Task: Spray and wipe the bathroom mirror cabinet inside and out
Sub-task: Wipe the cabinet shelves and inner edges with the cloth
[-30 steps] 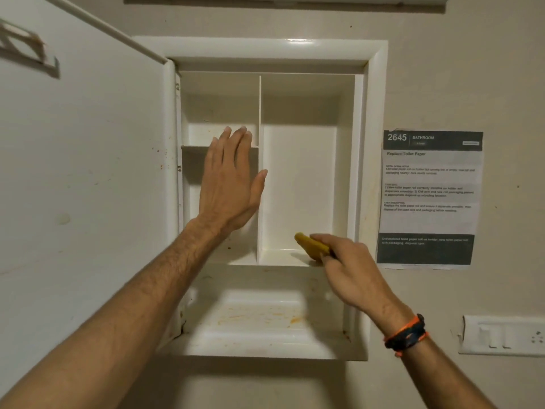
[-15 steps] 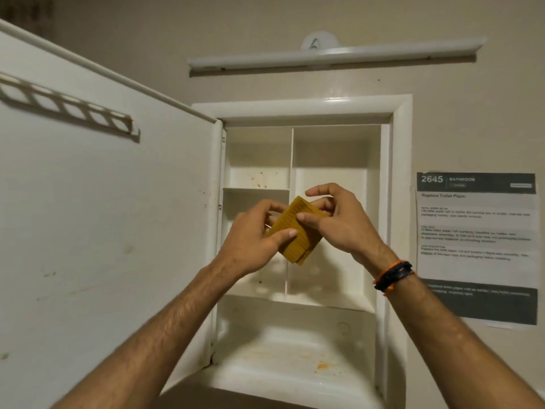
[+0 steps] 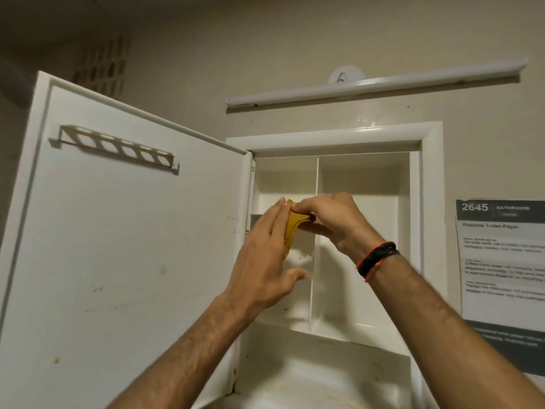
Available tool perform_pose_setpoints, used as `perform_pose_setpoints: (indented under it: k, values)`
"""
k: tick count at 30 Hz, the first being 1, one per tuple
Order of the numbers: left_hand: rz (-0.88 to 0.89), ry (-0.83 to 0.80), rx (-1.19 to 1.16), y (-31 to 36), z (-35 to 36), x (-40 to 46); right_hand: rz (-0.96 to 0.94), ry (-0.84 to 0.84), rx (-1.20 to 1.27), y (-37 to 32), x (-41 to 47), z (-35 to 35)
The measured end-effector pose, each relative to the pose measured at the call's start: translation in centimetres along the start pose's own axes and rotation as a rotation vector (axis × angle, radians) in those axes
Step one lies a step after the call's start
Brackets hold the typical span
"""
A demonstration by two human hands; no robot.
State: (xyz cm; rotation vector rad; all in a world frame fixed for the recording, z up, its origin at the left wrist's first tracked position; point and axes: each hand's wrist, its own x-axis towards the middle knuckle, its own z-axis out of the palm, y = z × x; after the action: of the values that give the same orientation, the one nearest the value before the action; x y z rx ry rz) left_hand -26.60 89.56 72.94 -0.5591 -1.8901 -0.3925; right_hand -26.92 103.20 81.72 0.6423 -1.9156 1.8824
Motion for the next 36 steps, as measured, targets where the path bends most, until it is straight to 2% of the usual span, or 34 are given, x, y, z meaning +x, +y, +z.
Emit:
perform_pose_setpoints:
  k: [3,6,9,12,16,20,25,31,36]
  values:
    - [-0.040,0.178,-0.054,0.3,-0.4,0.6,0.004,-0.057,0.003,-0.6,0.5,0.2]
    - [-0.059,0.276,-0.121,0.5,-1.0,1.8,-0.063,-0.008,-0.125,-0.6,1.0,-0.2]
    - [-0.140,0.260,-0.194,0.2,-1.3,3.1,-0.196,0.209,-0.215,-0.4,1.5,-1.3]
    - [-0.333,0.228,-0.248,-0.6,-1.6,5.4,-0.341,0.421,-0.286,-0.2,2.3,-2.5]
    - [-0.522,0.226,-0.187,-1.9,-1.5,9.3,-0.416,0.429,-0.448,0.0,4.3,-2.7]
    - [-0.607,0.184,-0.033,-2.4,-0.7,11.9,-0.440,0.387,-0.534,0.1,6.4,-1.2]
    - [-0.552,0.053,0.173,-3.6,1.4,13.1,-0.479,0.446,-0.611,1.2,7.4,0.0]
    - [-0.424,0.072,0.227,-4.6,3.0,13.9,-0.584,0.469,-0.641,3.1,7.5,-0.8]
    - [-0.178,-0.070,0.317,-3.0,4.0,14.5,-0.644,0.557,-0.638,3.6,7.8,-0.3]
